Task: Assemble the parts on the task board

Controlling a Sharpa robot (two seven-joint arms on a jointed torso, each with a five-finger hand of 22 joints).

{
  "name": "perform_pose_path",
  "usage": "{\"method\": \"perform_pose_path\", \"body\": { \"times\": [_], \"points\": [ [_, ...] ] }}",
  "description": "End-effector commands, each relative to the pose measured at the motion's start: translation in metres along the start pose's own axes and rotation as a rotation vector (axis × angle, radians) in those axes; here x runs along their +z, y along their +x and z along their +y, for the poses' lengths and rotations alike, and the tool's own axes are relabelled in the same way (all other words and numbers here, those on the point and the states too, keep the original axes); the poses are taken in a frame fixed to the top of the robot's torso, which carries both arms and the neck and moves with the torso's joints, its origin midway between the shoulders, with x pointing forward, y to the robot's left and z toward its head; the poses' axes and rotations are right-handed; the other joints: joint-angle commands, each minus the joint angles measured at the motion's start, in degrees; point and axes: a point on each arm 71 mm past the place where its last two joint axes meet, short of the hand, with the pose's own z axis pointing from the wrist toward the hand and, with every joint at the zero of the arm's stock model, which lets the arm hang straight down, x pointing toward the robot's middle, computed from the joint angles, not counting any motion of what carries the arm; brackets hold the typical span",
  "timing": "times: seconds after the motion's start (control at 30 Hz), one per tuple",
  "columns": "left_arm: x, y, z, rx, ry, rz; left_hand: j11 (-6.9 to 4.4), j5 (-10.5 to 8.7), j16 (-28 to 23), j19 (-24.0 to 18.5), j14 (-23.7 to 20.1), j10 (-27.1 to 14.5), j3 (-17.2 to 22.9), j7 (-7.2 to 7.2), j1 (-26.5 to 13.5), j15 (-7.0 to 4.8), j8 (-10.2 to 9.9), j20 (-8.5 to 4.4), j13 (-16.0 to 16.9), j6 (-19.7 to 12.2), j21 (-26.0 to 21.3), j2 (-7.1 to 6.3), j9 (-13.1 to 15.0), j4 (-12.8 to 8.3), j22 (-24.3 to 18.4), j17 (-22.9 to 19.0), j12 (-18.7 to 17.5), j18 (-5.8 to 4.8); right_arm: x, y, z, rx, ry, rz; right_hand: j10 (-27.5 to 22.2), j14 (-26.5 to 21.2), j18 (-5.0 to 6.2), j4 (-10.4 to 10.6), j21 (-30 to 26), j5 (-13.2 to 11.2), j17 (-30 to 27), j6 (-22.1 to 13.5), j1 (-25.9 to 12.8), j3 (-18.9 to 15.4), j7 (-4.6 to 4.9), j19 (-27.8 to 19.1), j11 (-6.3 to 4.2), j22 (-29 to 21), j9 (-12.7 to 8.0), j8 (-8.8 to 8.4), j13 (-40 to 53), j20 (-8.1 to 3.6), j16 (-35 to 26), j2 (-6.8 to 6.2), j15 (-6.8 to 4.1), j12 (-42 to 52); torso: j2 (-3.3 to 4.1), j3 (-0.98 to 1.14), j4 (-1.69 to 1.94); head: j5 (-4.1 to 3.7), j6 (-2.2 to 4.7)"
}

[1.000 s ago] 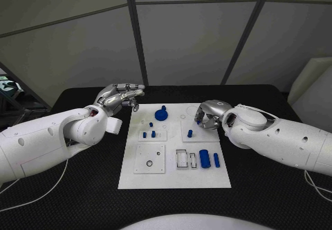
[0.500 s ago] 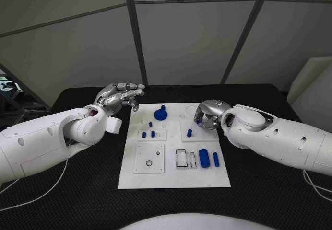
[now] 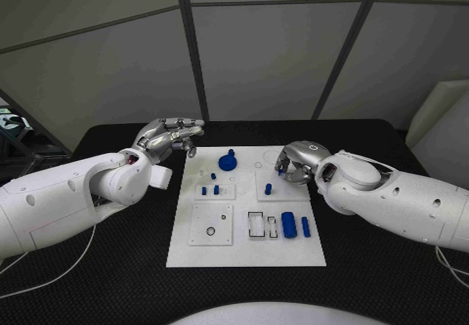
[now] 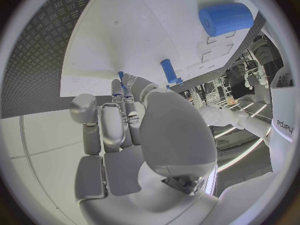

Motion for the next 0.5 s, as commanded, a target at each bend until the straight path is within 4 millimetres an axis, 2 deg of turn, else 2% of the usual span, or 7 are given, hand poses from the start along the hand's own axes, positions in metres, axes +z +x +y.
{"method": "perform_pose_path", "body": {
  "times": [0.03,0.27,0.33,0.5],
  "points": [
    [0.001,0.001,-0.001,-0.001,0.004,0.013,0.31,-0.2,-0.06,-0.36,-0.26,-0.02,-0.32,0.32,0.27,0.29,-0.01,-0.08,-0.07,-0.11,-0.37,-0.08,-0.07,-0.08,-0.08,-0.05,0.15,2.28,-0.003,-0.008,0.004,0.03,-0.034,-0.083,0.19,2.27,-0.55,0.33,0.22,0.21,0.11,0.24,-0.43,0.04,0.0,0.41,0.23,0.05,0.08,0.04,-0.04,0.08,0.27,-0.05,-0.47,-0.2,0.0,0.01,-0.01,-0.03,0.11],
    [0.001,0.0,0.0,0.001,0.0,0.009,0.45,-0.17,-0.15,-0.93,-0.52,-0.23,-0.58,0.48,0.19,0.39,-0.11,0.0,-0.18,-0.42,-1.61,-0.08,-0.14,-0.07,-0.83,-0.32,0.02,2.48,-0.015,-0.016,0.01,0.066,-0.064,-0.124,0.16,2.36,-0.64,0.24,0.56,0.48,0.6,0.21,-0.46,0.15,-0.04,0.71,0.2,0.58,0.07,-0.04,-0.06,0.06,0.65,-0.08,-0.49,-0.3,-0.07,-0.08,-0.06,-0.02,0.05],
    [0.002,0.0,0.0,0.001,0.0,0.008,0.45,-0.17,-0.16,-0.95,-0.53,-0.24,-0.59,0.48,0.2,0.4,-0.11,0.0,-0.18,-0.43,-1.65,-0.08,-0.14,-0.07,-0.85,-0.33,0.02,2.49,-0.019,-0.018,0.015,0.08,-0.079,-0.134,0.17,2.38,-0.67,0.21,0.64,0.55,0.72,0.21,-0.45,0.18,-0.04,0.79,0.19,0.71,0.07,-0.06,-0.06,0.06,0.75,-0.09,-0.49,-0.32,-0.04,-0.05,-0.06,0.05,0.11],
    [0.003,0.0,0.001,0.001,-0.001,0.007,0.46,-0.16,-0.2,-1.08,-0.59,-0.25,-0.61,0.5,0.21,0.41,-0.12,0.01,-0.19,-0.46,-1.9,-0.06,-0.15,-0.08,-1.01,-0.39,0.01,2.53,-0.025,-0.022,0.038,0.126,-0.14,-0.139,0.18,2.46,-0.75,0.15,0.9,0.72,1.19,0.17,-0.52,0.21,-0.01,1.02,0.21,1.12,0.06,-0.13,-0.07,0.05,1.1,-0.17,-0.49,-0.38,-0.08,-0.02,0.01,0.29,0.24]
  ]
}}
